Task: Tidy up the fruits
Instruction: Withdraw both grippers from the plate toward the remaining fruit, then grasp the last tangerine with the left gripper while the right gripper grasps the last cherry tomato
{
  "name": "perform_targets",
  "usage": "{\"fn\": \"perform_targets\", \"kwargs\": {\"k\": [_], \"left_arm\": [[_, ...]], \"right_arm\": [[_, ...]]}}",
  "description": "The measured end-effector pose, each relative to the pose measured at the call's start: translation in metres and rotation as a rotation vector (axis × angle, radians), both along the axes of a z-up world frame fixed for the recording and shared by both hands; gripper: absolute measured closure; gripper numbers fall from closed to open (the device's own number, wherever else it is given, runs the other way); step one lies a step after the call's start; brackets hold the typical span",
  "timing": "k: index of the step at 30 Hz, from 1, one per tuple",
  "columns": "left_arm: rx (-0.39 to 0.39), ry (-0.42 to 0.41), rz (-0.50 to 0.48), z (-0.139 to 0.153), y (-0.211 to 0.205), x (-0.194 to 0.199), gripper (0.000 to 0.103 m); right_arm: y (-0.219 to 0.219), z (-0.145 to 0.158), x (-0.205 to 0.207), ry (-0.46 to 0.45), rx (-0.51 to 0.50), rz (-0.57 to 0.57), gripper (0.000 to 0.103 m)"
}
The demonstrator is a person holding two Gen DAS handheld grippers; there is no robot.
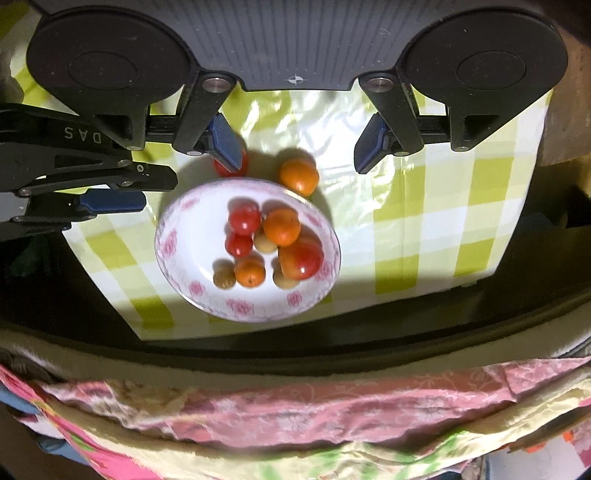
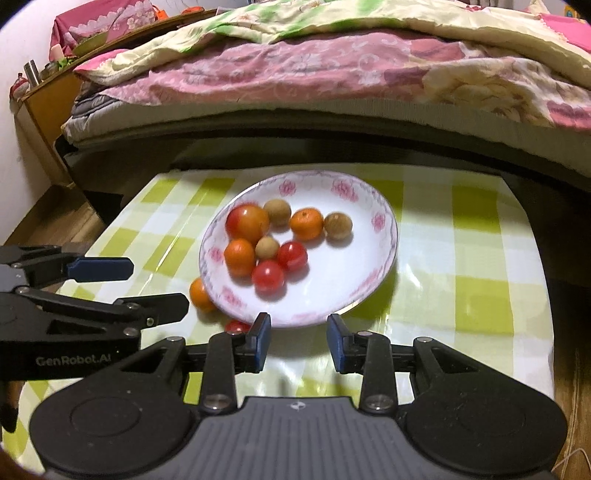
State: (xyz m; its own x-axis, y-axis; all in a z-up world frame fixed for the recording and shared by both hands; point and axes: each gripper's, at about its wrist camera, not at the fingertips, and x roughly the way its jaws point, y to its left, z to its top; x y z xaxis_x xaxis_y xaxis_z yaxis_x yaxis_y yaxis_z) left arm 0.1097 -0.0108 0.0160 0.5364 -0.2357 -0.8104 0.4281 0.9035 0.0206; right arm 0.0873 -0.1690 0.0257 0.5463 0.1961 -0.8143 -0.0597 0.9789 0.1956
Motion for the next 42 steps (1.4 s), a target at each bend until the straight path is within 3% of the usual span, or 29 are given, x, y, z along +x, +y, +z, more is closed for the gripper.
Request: {"fn": "perform_targets", "kwargs": {"k": [11, 26, 42], "left_arm": [[0.011, 0.008, -0.024, -0.003, 0.005, -0.012, 0.028], [0.072, 0.002, -0.005, -0.012, 0.011, -0.008, 0.026], [0.075, 0.003, 0.026, -0.014, 0.021, 0.000, 0.023]], "right_arm": [[0.019, -0.005, -0.013, 0.025, -0.020, 0.007, 0.066], [0.029, -0.017, -0.001, 0.034, -0.014, 0.002, 0.062], [0.034, -0.024, 0.013, 0.036, 0.024, -0.004, 0.062]]}}
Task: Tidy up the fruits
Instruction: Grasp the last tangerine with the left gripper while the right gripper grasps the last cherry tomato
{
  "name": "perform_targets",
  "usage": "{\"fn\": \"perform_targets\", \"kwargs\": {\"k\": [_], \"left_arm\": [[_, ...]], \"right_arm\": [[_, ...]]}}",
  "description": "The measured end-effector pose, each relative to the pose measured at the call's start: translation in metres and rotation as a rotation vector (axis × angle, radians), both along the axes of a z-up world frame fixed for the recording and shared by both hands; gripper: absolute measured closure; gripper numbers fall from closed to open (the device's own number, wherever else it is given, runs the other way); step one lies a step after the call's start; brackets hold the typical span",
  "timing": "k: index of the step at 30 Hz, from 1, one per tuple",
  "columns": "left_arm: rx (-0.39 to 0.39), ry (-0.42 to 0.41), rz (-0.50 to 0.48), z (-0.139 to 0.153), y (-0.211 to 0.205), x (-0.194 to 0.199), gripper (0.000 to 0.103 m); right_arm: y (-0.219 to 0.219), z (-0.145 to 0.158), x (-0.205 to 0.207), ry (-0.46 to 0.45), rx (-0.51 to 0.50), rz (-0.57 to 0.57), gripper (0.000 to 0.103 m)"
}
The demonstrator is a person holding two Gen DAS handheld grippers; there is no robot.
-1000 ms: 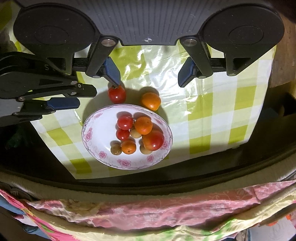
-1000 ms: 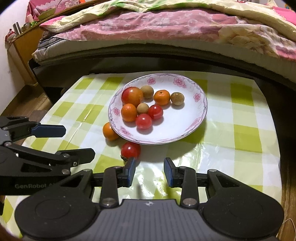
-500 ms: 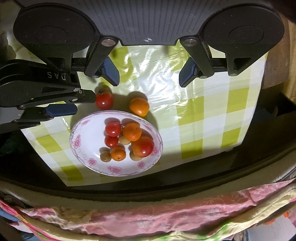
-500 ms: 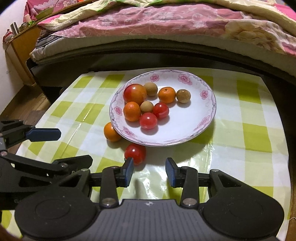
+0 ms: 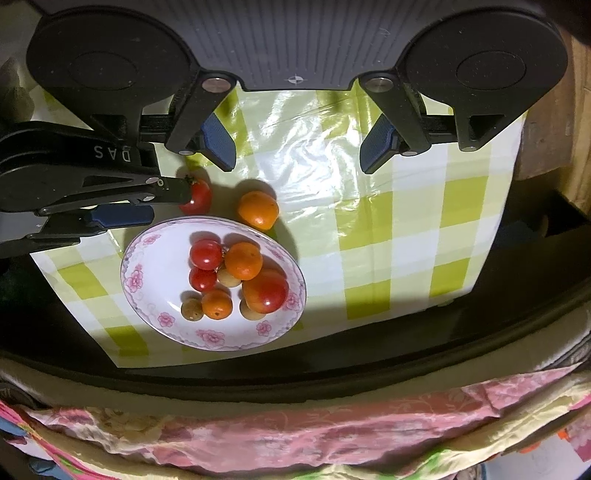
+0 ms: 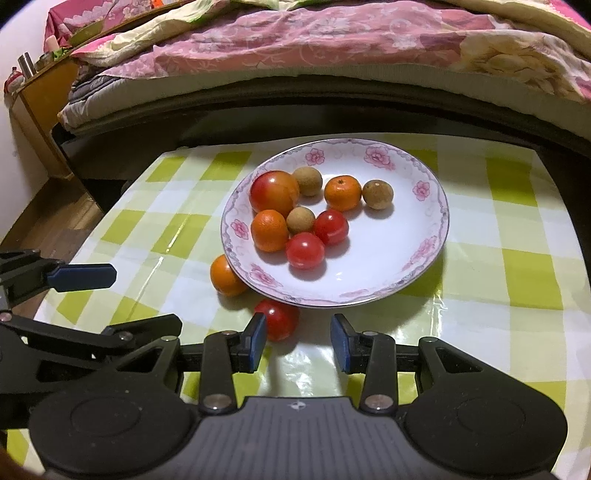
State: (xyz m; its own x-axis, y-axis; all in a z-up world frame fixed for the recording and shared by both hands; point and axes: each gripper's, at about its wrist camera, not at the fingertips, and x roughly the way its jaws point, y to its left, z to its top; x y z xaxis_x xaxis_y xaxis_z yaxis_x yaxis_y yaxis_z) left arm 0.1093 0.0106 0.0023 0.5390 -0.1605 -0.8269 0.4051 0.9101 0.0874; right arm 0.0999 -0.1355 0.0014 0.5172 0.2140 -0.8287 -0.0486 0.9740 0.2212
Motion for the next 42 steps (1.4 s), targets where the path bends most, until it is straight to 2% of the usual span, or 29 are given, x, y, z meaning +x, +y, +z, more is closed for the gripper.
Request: {"fn": "perform_targets", "kwargs": {"k": [18, 21, 24, 26, 32, 39, 42], "left_arm": [[0.023, 0.007, 0.024, -0.006, 0.013, 0.002, 0.023], [0.025, 0.006, 0.023, -0.008, 0.015, 0.003, 0.023], [0.000, -0.002, -0.006, -0.007, 0.015, 0.005, 0.025], [-0.016, -0.010, -0.033, -0.008, 0.011, 0.007, 0.029], [-0.013, -0.017, -0.120, -0.019, -0.013, 0.016, 0.032], [-0.047, -0.013, -0.138, -0.031, -0.029, 0.029, 0.033], [-0.051, -0.015, -0.133, -0.036, -0.033, 0.033, 0.038]], "right_arm": [[0.018, -0.012, 0.010, -0.007, 0.007, 0.072, 0.061], [0.020, -0.017, 0.014, 0.001, 0.022, 0.076, 0.063], [0.021, -0.019, 0.016, 0.007, 0.030, 0.079, 0.066], [0.018, -0.018, 0.016, 0.018, 0.035, 0.084, 0.066], [-0.002, -0.009, 0.005, 0.029, 0.025, 0.052, 0.066], [-0.021, -0.009, -0.002, 0.048, 0.023, 0.038, 0.067], [-0.027, -0.012, -0.004, 0.057, 0.025, 0.034, 0.067]]}}
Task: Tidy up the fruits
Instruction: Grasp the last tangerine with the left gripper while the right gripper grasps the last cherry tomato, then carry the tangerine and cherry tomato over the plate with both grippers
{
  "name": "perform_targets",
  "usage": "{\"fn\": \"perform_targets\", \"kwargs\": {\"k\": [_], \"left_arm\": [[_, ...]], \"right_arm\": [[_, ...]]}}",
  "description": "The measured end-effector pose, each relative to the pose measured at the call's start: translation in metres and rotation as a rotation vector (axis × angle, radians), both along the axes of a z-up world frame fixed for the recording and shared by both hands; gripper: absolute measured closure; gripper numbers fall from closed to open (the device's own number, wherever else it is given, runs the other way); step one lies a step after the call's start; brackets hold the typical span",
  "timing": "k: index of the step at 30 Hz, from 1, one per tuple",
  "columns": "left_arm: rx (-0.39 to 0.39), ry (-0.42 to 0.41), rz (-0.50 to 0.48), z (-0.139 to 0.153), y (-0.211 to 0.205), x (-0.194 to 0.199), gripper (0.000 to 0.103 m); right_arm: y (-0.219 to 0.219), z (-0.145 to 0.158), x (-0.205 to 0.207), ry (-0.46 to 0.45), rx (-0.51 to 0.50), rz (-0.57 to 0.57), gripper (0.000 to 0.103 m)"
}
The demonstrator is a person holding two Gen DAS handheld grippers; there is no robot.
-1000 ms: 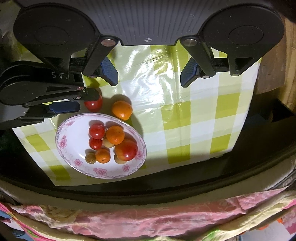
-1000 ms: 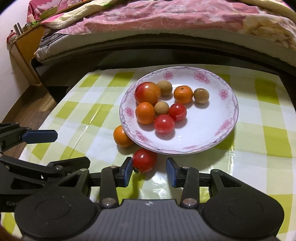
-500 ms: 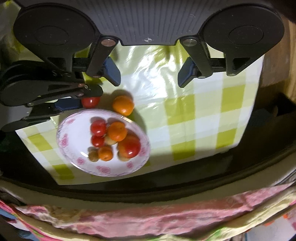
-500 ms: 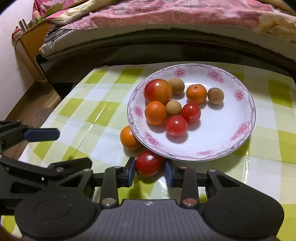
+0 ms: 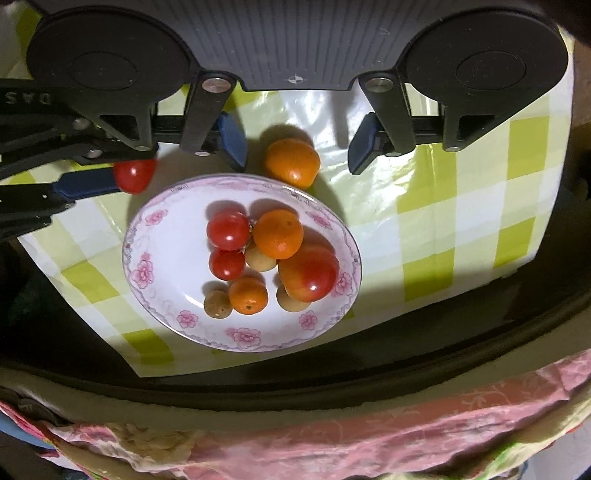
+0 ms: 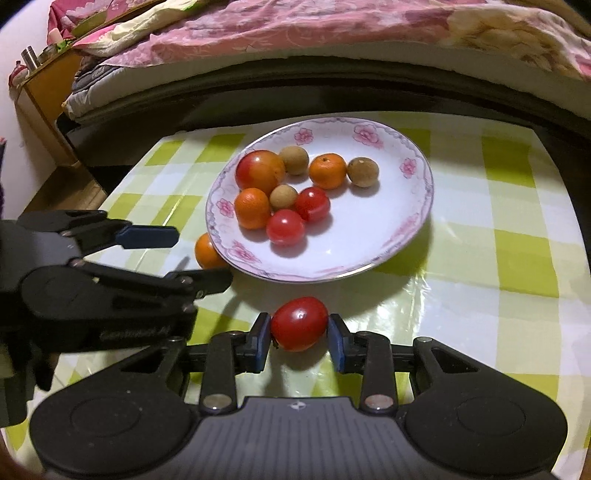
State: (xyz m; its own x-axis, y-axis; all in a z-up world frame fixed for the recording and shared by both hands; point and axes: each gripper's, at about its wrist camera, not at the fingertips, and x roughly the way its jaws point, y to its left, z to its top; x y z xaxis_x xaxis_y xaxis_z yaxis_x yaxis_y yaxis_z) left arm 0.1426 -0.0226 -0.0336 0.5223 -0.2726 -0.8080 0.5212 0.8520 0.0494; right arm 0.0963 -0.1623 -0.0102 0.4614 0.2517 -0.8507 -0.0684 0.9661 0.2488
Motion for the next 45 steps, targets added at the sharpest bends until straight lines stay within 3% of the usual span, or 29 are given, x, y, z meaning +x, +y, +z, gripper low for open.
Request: {"fn": "perform_targets", "kwargs": {"k": [12, 29, 45], "left_arm": [[-0.002, 0.017, 0.029, -0.004, -0.009, 0.003, 0.060], [0.003, 0.075, 0.046, 0.014, 0.002, -0.044, 0.060], [0.047, 0.100, 0.031, 0.005, 0.006, -0.093, 0.057]], "right_arm": [[-0.009, -0.002, -0.002, 0.010, -0.006, -0.010, 0.067], [0.004, 0.002, -0.009, 0.002, -0.098, 0.046, 0.067], [0.025, 0.010, -0.058, -0.003, -0.202, 0.172, 0.067]]}}
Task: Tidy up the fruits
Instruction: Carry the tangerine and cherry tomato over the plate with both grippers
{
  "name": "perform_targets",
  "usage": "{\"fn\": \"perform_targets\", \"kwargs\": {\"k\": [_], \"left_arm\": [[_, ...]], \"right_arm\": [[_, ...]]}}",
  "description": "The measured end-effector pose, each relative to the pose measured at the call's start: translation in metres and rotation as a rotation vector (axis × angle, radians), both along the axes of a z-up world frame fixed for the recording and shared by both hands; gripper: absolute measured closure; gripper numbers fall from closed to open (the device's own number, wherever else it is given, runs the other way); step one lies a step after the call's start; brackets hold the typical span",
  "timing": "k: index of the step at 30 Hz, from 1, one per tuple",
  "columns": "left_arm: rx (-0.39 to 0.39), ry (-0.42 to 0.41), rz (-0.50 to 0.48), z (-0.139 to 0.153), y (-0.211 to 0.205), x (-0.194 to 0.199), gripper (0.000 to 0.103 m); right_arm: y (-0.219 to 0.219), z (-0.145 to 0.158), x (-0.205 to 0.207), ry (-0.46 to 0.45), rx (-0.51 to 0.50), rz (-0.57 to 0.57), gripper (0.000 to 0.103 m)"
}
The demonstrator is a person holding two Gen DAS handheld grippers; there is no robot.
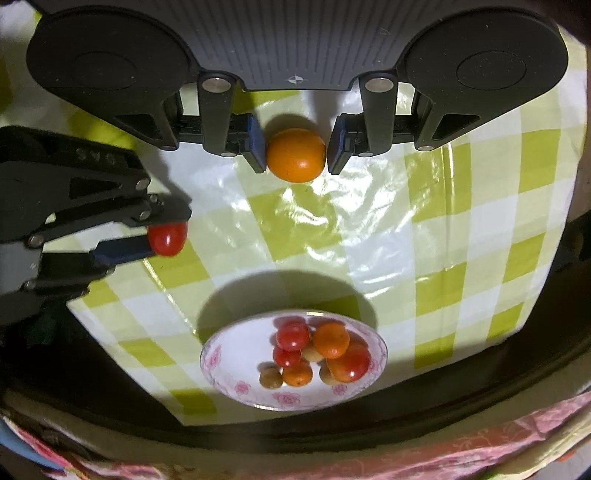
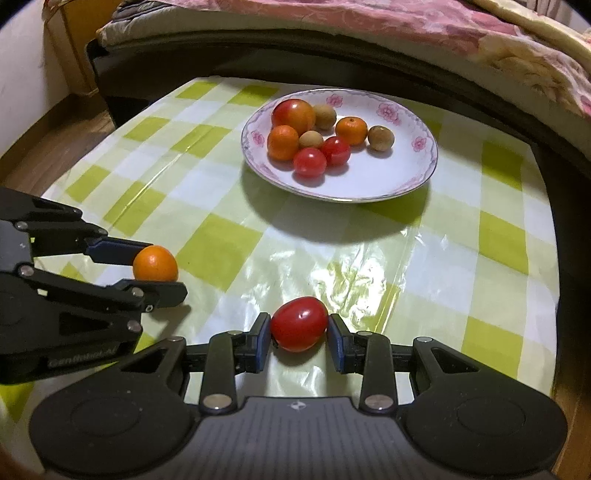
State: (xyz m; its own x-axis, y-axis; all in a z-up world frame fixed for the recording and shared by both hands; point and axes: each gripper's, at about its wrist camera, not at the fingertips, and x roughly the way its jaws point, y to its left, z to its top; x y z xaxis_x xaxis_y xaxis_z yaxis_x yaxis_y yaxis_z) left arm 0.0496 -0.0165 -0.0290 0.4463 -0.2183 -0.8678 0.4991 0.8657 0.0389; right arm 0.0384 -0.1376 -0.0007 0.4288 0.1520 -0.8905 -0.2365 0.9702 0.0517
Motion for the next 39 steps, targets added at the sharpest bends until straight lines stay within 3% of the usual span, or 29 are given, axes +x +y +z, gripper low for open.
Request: {"fn": "perform_targets", "kwargs": {"k": [3, 11, 13, 18, 20, 23, 25, 39], "left_arm": [[-0.001, 0.002, 0.001, -0.003, 0.002, 0.000, 0.056], [-0.009, 0.006, 0.009, -0.005, 0.005, 0.000, 0.040], [-0.010, 0.006, 0.009, -0.005, 0.004, 0.001, 0.040], [-0.012, -0.010, -0.001, -0.005, 0.000, 0.003, 0.045], [-0.016, -0.001, 0.001, -0.005, -0.001, 0.005, 0.055], [-0.018, -0.006, 0.000, -0.005, -0.002, 0.005, 0.060], [-0.019, -0.004, 0.004, -0.005, -0.002, 0.005, 0.060], [-0.053, -0.022, -0.002, 0.007, -0.009, 0.018, 0.060]], "right_arm": [[0.003, -0.001, -0.001, -0.008, -0.015, 0.006, 0.067], [0.000, -0.003, 0.002, -0.004, -0.002, -0.002, 0.066], [-0.001, -0.003, 0.002, 0.000, 0.002, 0.000, 0.065], [-0.002, -0.003, 0.002, -0.008, 0.005, -0.012, 0.064], [-0.003, -0.003, 0.003, -0.004, 0.008, -0.015, 0.064], [-0.002, -0.004, 0.002, -0.008, 0.006, -0.009, 0.064], [-0.002, -0.004, 0.003, -0.010, 0.004, -0.009, 0.067], [-0.007, 0.008, 0.013, -0.032, 0.037, -0.033, 0.068]]}}
